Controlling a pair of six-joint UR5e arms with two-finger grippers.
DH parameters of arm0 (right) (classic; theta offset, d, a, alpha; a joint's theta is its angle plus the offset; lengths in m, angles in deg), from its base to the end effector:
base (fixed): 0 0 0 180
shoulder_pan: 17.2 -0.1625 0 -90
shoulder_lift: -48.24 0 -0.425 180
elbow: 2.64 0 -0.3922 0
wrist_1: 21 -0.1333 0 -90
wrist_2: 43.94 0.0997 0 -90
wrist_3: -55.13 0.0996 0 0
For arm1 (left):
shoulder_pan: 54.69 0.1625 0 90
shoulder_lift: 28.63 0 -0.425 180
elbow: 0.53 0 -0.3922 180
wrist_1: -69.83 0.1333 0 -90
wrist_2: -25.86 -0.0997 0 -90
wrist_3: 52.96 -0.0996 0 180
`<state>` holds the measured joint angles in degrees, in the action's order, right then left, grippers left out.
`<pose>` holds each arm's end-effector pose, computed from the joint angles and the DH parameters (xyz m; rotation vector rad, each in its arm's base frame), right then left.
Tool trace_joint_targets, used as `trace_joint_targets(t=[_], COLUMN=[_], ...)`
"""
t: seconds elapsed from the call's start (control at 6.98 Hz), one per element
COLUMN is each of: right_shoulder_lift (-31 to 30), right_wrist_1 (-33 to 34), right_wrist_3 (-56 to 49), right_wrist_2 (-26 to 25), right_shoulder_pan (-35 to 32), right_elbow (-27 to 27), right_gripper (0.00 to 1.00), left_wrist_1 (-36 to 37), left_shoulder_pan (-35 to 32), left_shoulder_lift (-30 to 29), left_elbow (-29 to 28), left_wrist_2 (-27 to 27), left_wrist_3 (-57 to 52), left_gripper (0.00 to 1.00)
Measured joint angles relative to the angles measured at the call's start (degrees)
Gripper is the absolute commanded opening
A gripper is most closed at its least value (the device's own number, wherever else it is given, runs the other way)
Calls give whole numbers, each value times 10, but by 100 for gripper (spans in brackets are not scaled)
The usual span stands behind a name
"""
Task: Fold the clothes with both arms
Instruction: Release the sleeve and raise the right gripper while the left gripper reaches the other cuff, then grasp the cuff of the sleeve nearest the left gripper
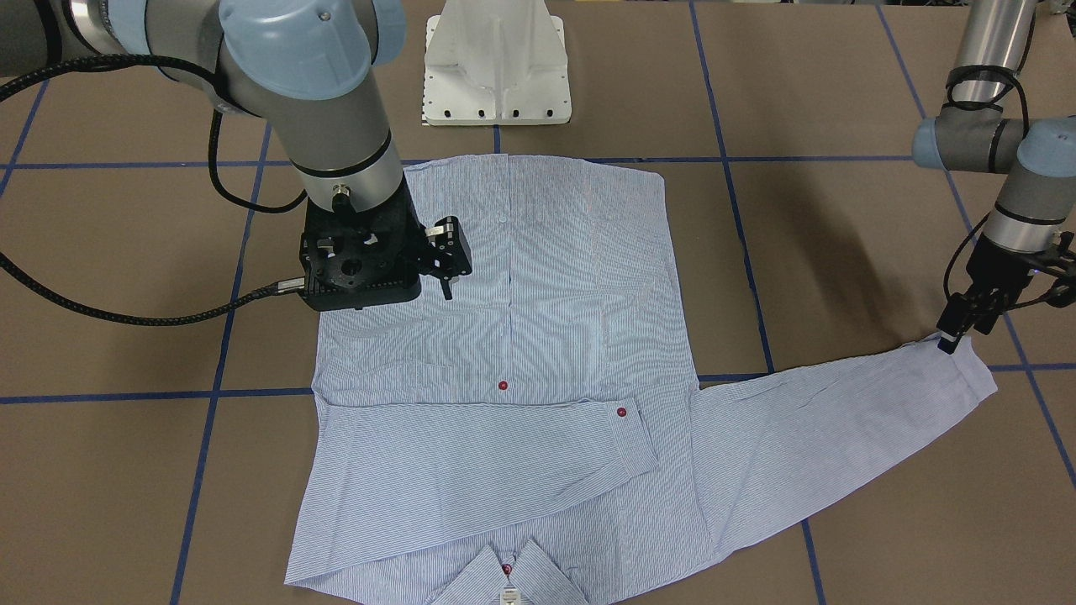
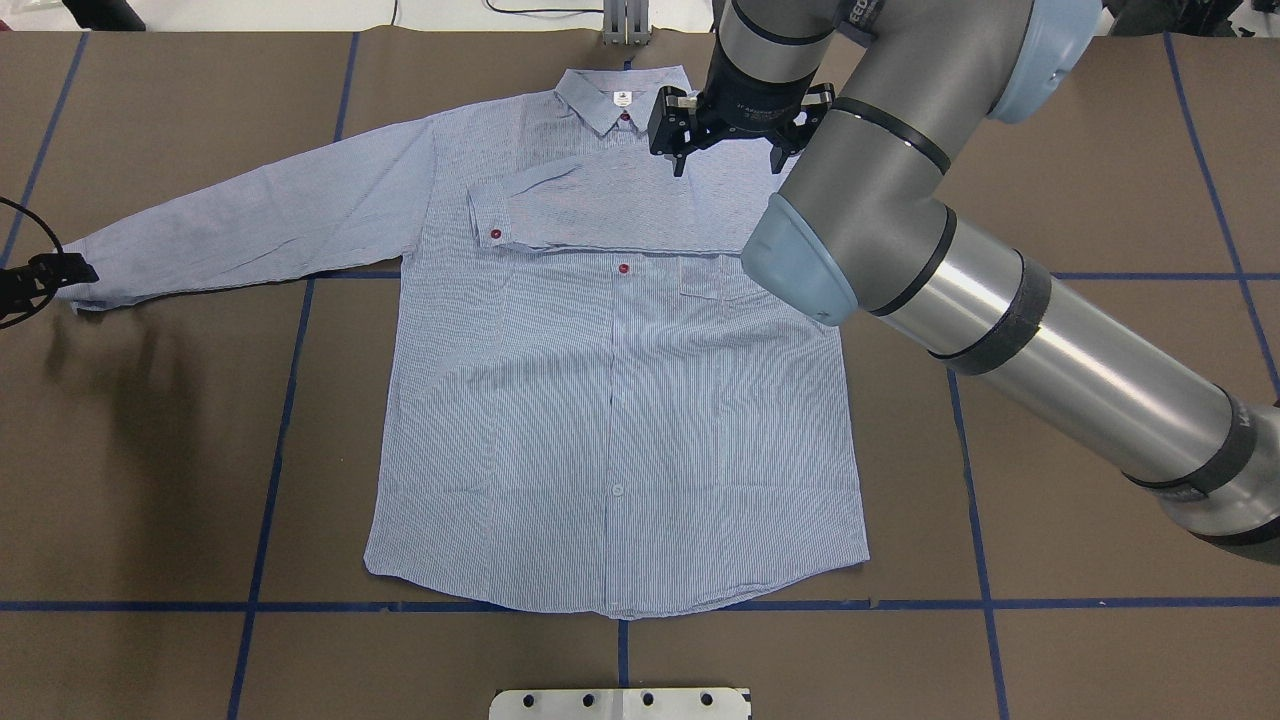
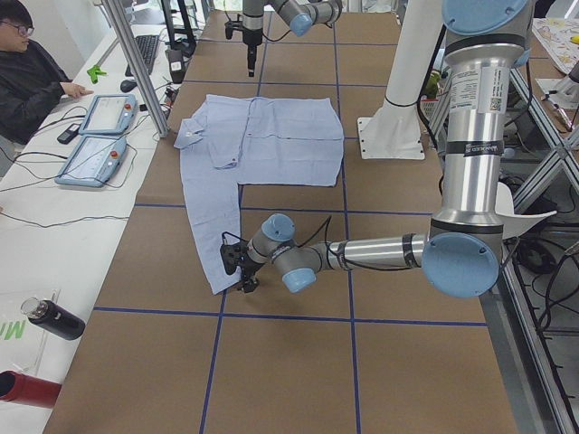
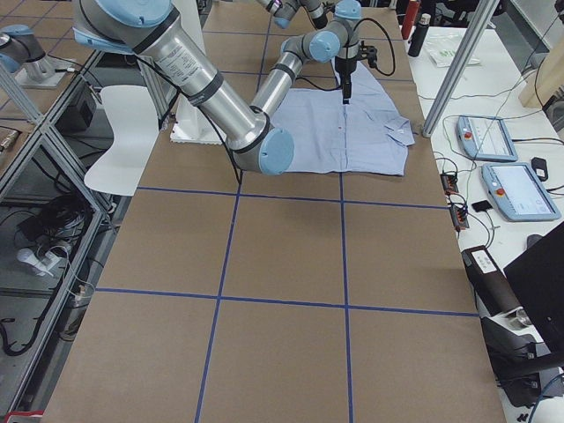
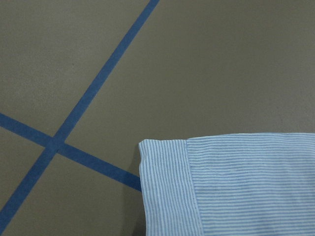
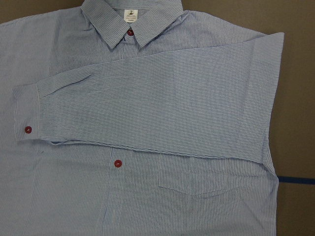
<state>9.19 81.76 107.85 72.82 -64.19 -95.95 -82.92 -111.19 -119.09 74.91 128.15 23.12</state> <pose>-0.4079 -0.5669 0.1125 0.1458 -0.8255 -0.0097 0.1950 -0.4978 0.6725 0.3283 0.8203 -0.6042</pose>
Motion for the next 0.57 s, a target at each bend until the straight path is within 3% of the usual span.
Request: trace_joint_targets(t=[0.57], right_shoulder_lift=[0], right_wrist_1=[-2], right_wrist_3=[0], right_wrist_2=[-3], right_shoulder_pan=[2], right_elbow=[1], right_gripper=[99], left_wrist_1=[0], left_shoulder_pan=[5], left_shoulder_lift=[-3], left_elbow=[-3], left_wrist_2=[0], left_wrist_3=[0], left_gripper=[68])
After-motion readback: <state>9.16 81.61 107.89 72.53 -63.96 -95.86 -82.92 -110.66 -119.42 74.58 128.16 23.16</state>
